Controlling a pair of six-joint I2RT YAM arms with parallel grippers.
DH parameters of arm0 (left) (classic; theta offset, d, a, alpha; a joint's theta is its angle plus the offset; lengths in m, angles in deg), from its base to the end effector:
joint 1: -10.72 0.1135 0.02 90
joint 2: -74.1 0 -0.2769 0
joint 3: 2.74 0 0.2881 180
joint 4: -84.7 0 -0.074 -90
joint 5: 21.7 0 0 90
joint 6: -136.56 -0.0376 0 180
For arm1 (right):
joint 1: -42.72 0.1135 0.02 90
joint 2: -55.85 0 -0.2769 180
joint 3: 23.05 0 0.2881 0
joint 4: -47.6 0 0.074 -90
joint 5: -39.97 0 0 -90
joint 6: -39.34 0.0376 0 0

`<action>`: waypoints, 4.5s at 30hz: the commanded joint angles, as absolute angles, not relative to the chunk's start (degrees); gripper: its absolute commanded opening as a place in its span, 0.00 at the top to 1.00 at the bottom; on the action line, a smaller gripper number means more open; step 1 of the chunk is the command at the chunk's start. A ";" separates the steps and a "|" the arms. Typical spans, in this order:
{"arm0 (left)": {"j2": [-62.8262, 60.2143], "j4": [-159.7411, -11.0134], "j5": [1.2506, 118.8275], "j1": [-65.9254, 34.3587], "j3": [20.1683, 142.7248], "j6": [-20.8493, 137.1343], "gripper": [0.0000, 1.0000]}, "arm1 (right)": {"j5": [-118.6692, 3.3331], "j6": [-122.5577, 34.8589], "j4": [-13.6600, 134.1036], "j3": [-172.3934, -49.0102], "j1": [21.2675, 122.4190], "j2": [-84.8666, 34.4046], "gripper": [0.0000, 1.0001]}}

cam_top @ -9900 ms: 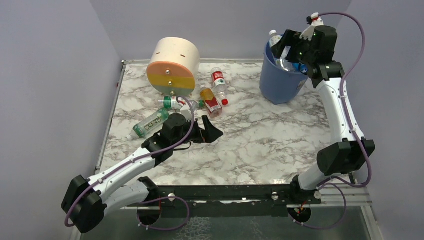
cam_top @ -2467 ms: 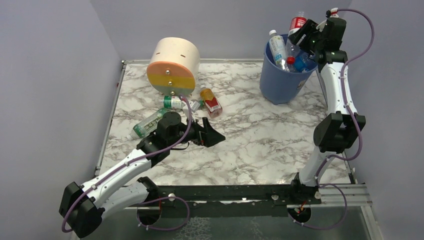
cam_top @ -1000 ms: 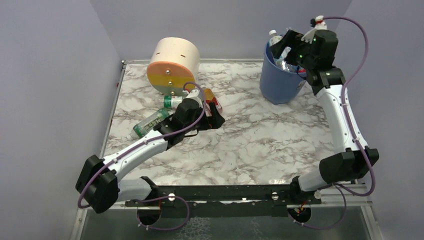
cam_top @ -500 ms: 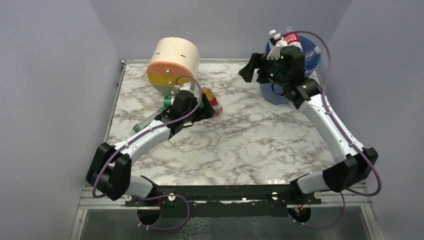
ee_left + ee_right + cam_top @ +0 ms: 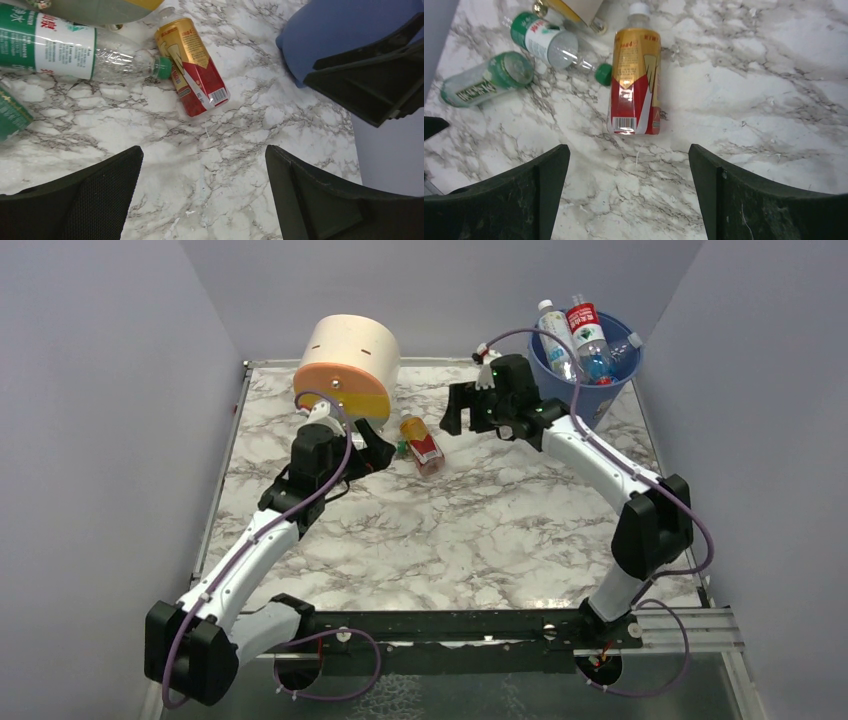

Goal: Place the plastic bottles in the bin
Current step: Pick up the plastic bottle at the center of the board.

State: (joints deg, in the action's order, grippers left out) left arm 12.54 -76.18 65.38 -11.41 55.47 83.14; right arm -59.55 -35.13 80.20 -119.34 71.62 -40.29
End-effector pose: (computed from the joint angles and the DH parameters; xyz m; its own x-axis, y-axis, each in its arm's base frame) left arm 0.2576 -0.1068 0.2975 -0.5345 -0.4251 -0.7305 0.1261 0.8145 -0.5663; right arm 0.3747 0.2140 0.3300 -0.6129 -0.0367 -0.7893 -0.4512 0.8363 0.3114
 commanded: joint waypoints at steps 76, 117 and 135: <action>28.20 -70.66 57.23 -9.01 46.32 84.40 0.01 | -50.65 -43.13 81.71 -136.59 80.51 -73.09 0.23; 27.74 -71.45 55.92 -9.01 45.58 85.26 0.01 | -46.36 -41.99 82.39 -126.42 80.43 -54.61 0.36; 22.43 -74.17 51.85 -9.09 47.00 85.61 0.01 | -44.83 -40.89 83.45 -118.92 80.17 -38.23 0.35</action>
State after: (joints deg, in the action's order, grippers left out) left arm 22.92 -71.68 54.21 -9.21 45.48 85.11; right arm -47.00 -41.15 82.98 -119.29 79.91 -42.78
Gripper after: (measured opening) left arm 0.990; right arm 0.686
